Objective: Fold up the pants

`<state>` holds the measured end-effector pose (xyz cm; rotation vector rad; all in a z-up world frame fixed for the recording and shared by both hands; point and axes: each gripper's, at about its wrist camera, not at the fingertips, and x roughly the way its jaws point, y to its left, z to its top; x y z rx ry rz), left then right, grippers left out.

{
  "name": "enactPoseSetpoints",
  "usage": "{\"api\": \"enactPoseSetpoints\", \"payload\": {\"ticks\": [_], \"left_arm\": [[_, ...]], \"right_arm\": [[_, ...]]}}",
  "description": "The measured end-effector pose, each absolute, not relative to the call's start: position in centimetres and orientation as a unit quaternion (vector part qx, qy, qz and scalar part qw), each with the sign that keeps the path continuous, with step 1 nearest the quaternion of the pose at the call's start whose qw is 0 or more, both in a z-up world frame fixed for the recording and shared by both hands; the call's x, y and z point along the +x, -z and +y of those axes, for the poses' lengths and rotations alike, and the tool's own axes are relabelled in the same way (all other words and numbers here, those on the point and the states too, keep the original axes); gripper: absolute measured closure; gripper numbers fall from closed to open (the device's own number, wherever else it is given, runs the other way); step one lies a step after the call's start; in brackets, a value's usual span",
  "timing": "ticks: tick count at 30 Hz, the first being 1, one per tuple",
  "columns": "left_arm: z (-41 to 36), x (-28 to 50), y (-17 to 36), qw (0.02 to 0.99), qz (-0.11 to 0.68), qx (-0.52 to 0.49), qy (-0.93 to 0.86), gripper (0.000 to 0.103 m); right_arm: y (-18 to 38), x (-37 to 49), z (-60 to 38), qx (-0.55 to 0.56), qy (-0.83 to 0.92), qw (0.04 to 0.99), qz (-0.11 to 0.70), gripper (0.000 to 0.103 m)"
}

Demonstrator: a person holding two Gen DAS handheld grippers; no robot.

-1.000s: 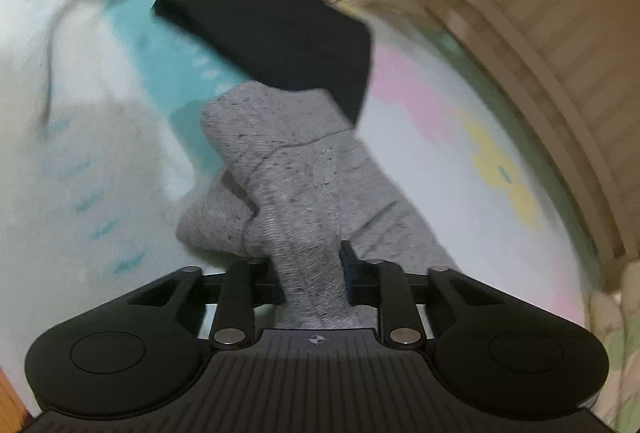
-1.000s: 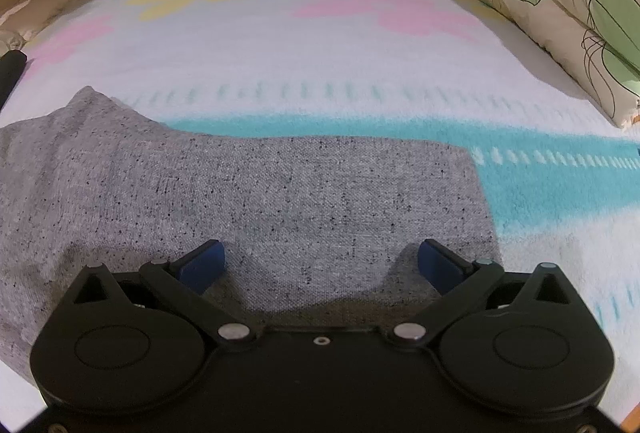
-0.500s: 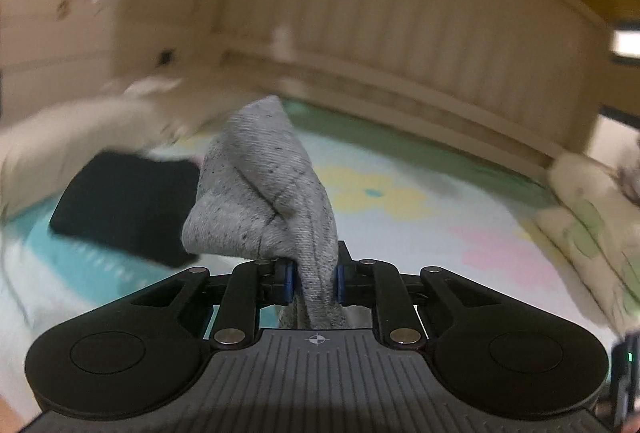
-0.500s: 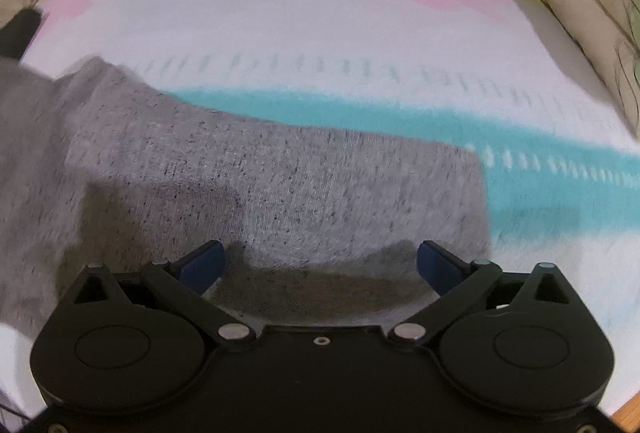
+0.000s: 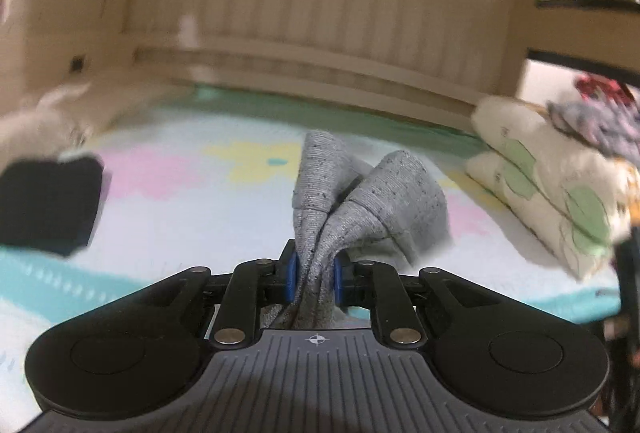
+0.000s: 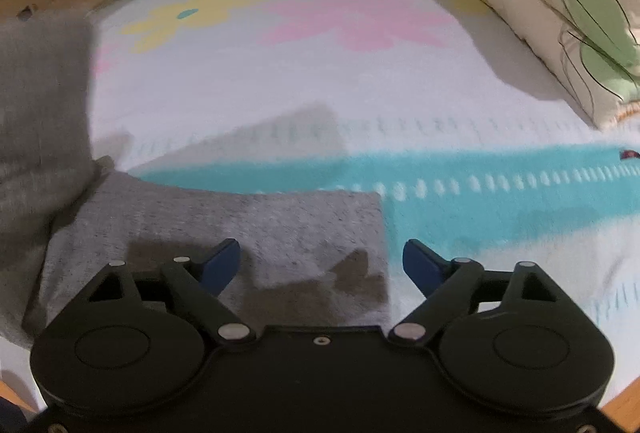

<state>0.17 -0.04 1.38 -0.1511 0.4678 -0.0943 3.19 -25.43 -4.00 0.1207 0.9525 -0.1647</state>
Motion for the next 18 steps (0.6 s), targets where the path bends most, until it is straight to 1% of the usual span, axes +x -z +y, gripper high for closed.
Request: {"api": "enactPoseSetpoints", "payload": {"ticks": [4,7,10,11,12,13,14,15,17,18], "left_arm": [[5.2,-0.1,-2.2,0.970,0.212,-0.119,-0.008,0.087],[9.5,-0.4,-2.8,0.963,0.201,-0.173,-0.055,0.087],[14.0,-0.7,-1.6,0.945,0.207,-0.223,-0.124,0.087],[15.5,-0.7,-0.9,0.934,0.214,-0.246,-0.148,0.087],[17.0,-0.7,0.0,0.920,0.224,-0.272,-0.173,0.087],[18.3,-0.6,1.0,0.905,0.237,-0.294,-0.195,0.087],[19.6,-0.4,2.3,0.889,0.256,-0.312,-0.216,0.087],[20.8,-0.1,3.7,0.872,0.278,-0.326,-0.238,0.088],[22.9,0.0,6.5,0.832,0.319,-0.366,-0.269,0.088],[23.7,-0.1,7.6,0.816,0.331,-0.388,-0.273,0.085]], "right_arm": [[4.5,2.9,-24.5,0.032,0.069,0.885,0.458,0.014],[4.6,3.0,-23.0,0.021,0.053,0.885,0.463,0.014],[4.5,3.5,-21.2,0.022,0.025,0.886,0.462,0.014],[4.4,3.6,-20.5,0.022,0.014,0.888,0.460,0.020],[4.3,3.8,-19.5,0.018,0.001,0.890,0.456,0.037],[4.2,3.9,-18.7,0.011,-0.010,0.891,0.453,0.044],[4.2,4.1,-17.8,0.002,-0.022,0.892,0.452,0.059],[4.3,4.3,-16.8,-0.007,-0.036,0.892,0.450,0.065],[4.4,4.4,-14.7,-0.020,-0.065,0.895,0.440,0.066],[4.4,4.4,-13.8,-0.027,-0.079,0.897,0.434,0.066]]}}
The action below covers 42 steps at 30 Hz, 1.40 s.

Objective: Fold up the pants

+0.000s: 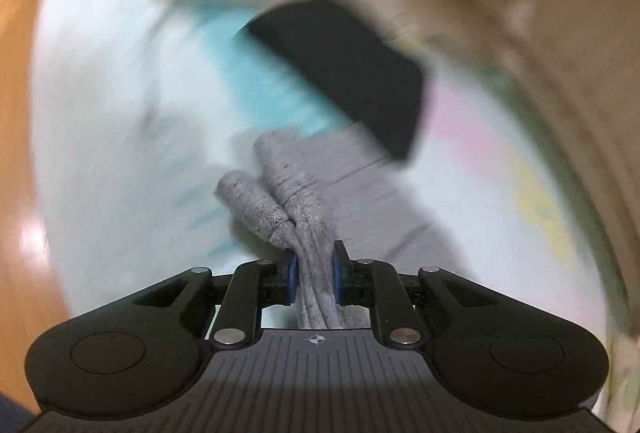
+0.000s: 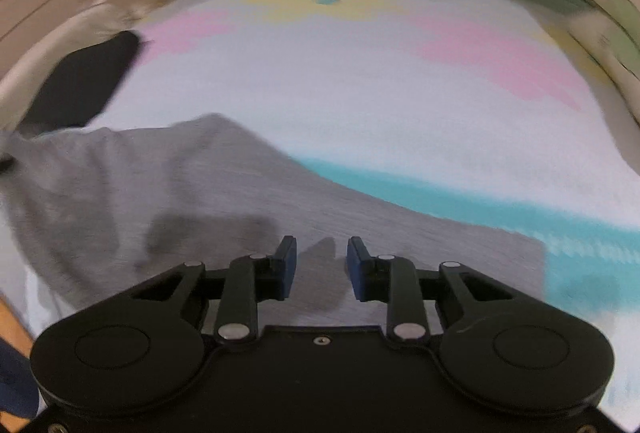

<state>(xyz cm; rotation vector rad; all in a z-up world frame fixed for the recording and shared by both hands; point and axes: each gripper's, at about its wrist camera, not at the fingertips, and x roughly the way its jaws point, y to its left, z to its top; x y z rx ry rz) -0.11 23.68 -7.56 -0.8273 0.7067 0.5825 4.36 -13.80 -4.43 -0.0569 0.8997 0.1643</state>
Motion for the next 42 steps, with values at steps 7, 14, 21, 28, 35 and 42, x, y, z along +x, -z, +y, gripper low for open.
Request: {"api": "enactPoseSetpoints", "payload": {"ticks": [7,14,21,28,35,42], "left_arm": [[26.1,-1.1,8.8,0.804,0.318,-0.447,-0.231,0.059],[24.9,0.4,9.0,0.821,0.319,-0.430,-0.199,0.025],[24.0,1.0,8.7,0.836,0.328,-0.394,-0.197,0.019],[23.7,1.1,8.6,0.845,0.336,-0.364,-0.201,0.037],[23.9,1.1,8.5,0.850,0.336,-0.346,-0.214,0.063],[22.5,0.2,6.1,0.880,0.302,-0.309,-0.197,0.088]], "right_arm": [[5.3,5.4,-7.4,-0.045,-0.197,0.876,0.438,0.066],[8.9,11.8,-3.3,-0.064,-0.166,0.858,0.482,0.066],[8.6,18.9,-2.9,-0.043,-0.096,0.864,0.492,0.068],[8.7,14.9,-2.4,-0.063,-0.143,0.856,0.493,0.068],[9.3,4.2,-1.4,-0.084,-0.235,0.832,0.496,0.064],[6.4,1.4,-3.1,-0.077,-0.261,0.830,0.486,0.063]]}}
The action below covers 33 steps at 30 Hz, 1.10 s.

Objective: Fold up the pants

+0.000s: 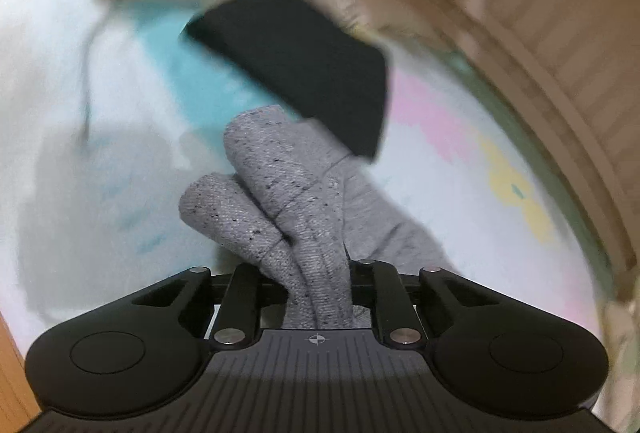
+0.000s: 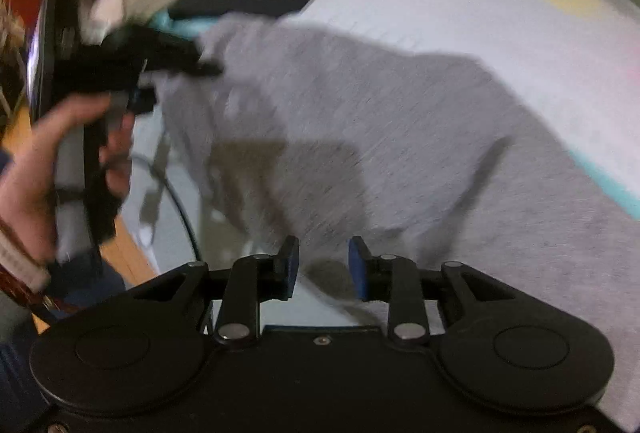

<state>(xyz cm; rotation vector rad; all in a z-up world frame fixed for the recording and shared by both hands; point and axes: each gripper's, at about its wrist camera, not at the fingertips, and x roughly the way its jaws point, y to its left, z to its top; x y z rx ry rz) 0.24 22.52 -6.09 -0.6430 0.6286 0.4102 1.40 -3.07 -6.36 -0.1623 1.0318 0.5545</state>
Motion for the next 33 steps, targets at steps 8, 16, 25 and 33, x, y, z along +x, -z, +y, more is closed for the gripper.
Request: {"api": "enactPoseSetpoints", "payload": {"ticks": [8,16,25,33], "left_arm": [[8.6,-2.6,-3.0,0.981,0.177,-0.063,-0.056,0.088],[-6.9,-4.8,2.0,0.936,0.239,0.148,0.211,0.065],[-3.8,-4.4,-0.3,0.955,0.217,0.049,0.197,0.035],[1.5,2.7,5.4,0.897,0.436,-0.027,0.069,0.034]], "right_arm": [[2.7,4.2,-12.7,0.002,-0.137,0.877,0.461,0.058],[4.1,5.2,-22.5,0.083,0.011,0.872,0.481,0.057],[5.3,4.6,-30.8,0.207,0.096,0.847,0.480,0.048],[5.2,4.4,-25.4,0.169,-0.041,0.867,0.468,0.016]]}}
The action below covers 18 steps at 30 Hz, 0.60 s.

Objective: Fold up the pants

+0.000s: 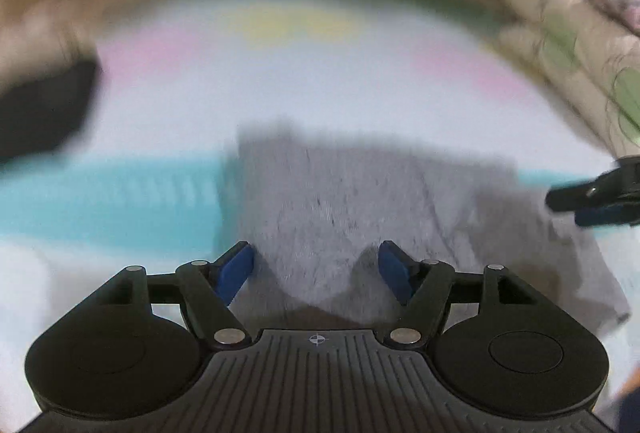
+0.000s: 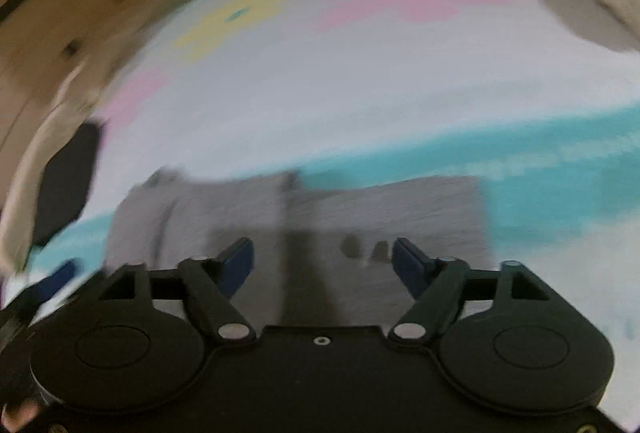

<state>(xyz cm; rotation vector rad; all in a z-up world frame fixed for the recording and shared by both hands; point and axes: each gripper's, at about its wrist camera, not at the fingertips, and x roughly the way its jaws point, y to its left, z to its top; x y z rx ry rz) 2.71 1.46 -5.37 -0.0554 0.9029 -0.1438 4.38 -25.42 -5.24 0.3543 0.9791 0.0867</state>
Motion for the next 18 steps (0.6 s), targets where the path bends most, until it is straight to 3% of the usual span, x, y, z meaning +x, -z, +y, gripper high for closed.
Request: {"api": "enactPoseSetpoints", "payload": {"ticks": [8,11,13,17,18], "left_arm": [[3.0,4.2,5.8,0.890,0.444,-0.075,0.072,0.033],[4.6,4.3,5.1,0.903,0.416,-0.095,0.051,0.033],[5.2,4.1,4.2,0.913,0.399,-0.086,0.021,0.034],[6.7,3.6,3.3,0.921,0.379,-0.093,-0.004,0.034],[7.0,3.5,3.2,0.920,0.380,-0.095,-0.006,0.034]], "right_arm": [[7.9,4.8,-22.7,0.142,-0.075,0.851,0.499,0.014],[8.9,5.3,-23.3,0.175,-0.084,0.841,0.504,0.009],[8.7,5.4,-23.5,0.186,-0.095,0.842,0.497,0.012],[8.9,5.9,-23.3,0.216,-0.133,0.828,0.501,0.059],[9.0,6.0,-23.1,0.227,-0.134,0.821,0.507,0.061]]}}
